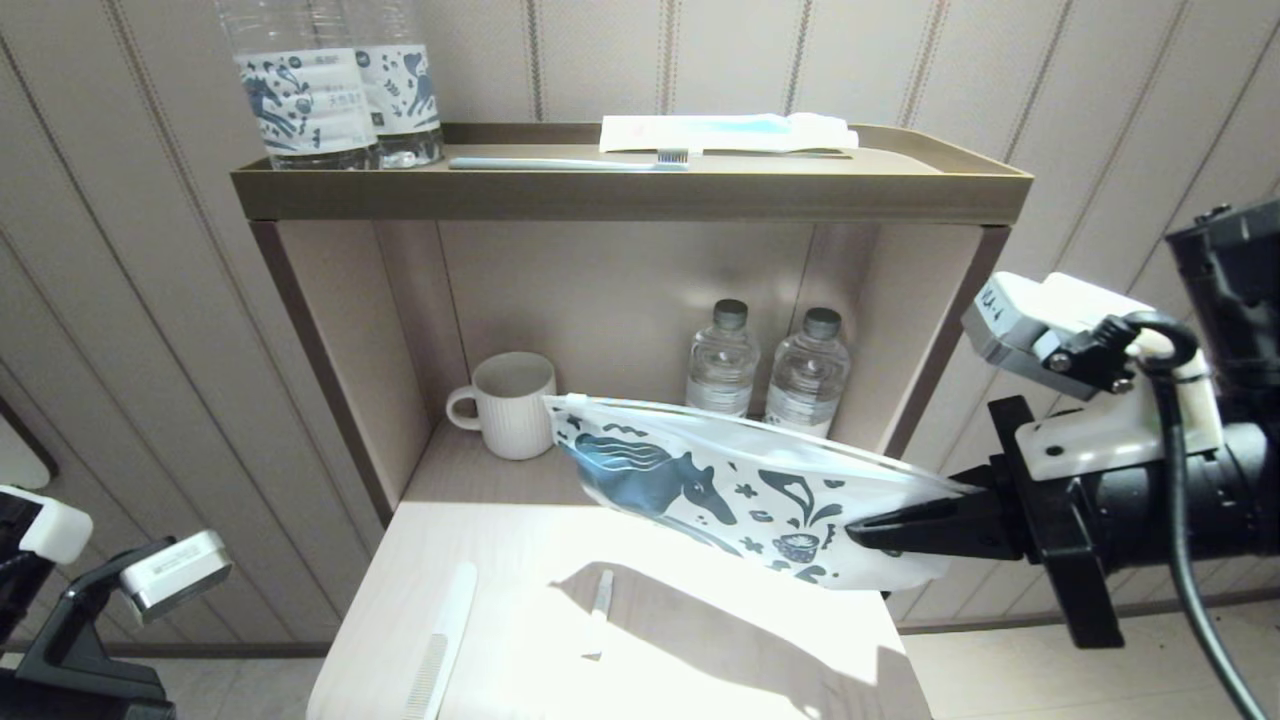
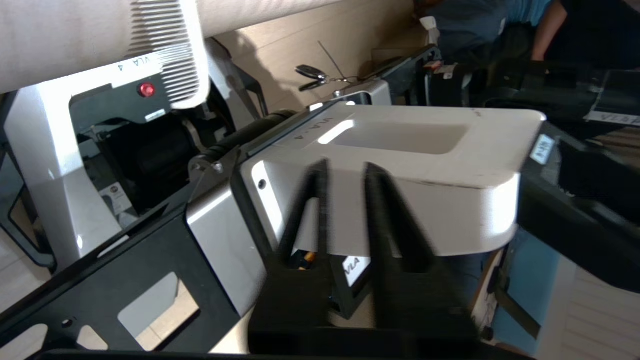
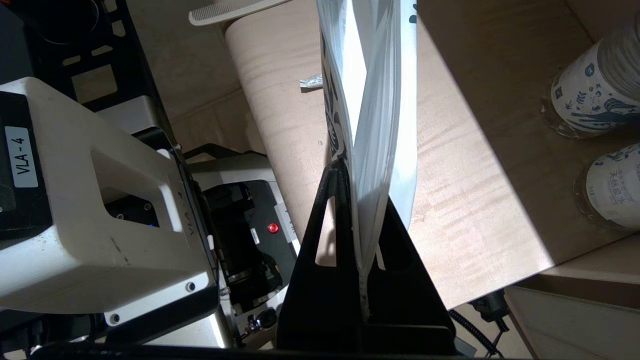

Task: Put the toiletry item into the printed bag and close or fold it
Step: Pick up the comb

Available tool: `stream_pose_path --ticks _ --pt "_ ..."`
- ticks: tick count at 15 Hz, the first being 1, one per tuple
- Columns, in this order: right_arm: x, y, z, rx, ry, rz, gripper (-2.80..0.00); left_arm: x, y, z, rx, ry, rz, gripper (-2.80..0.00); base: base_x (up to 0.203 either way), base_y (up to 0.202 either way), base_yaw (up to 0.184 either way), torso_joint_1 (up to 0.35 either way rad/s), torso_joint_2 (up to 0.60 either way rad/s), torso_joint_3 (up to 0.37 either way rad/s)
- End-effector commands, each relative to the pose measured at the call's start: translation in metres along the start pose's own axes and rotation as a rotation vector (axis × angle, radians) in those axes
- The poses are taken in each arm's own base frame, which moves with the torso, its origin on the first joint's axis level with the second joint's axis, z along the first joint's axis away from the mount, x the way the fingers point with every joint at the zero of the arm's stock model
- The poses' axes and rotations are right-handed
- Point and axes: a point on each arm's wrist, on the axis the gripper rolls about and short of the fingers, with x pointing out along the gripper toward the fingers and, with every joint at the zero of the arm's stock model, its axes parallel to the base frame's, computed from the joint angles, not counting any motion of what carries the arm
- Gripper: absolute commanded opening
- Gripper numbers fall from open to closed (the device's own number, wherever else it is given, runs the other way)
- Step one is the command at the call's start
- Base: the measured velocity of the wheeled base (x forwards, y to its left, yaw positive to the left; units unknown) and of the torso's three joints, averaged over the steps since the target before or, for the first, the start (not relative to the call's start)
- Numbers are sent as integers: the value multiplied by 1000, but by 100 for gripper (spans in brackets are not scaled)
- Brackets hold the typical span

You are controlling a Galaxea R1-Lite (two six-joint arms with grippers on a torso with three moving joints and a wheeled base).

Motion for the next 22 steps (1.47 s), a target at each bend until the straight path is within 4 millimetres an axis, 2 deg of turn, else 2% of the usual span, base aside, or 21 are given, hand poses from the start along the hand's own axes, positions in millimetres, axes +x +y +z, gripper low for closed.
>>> stream_pose_path --ticks 1,6,12,15,17,19,22 --pt "-2 2 -2 -2 0 4 -280 5 8 -8 -24 12 1 0 0 0 0 0 0 0" --pt "-3 0 -3 5 0 -4 -280 11 25 -18 -40 -27 58 0 0 0 0 0 0 0" --pt "-3 0 -3 4 -8 14 -280 11 31 -23 -93 -44 81 0 0 0 0 0 0 0" --pt "-6 2 -3 1 -14 12 -280 7 31 -18 17 -148 214 0 0 0 0 0 0 0" --pt "-9 2 -4 2 -20 1 -280 4 24 -24 196 -183 331 0 0 0 0 0 0 0" --pt "-9 1 -4 4 -18 1 -280 3 22 -30 364 -97 485 0 0 0 0 0 0 0" --pt "-7 0 -5 7 -15 9 -280 5 16 -28 489 3 542 0 0 0 0 0 0 0"
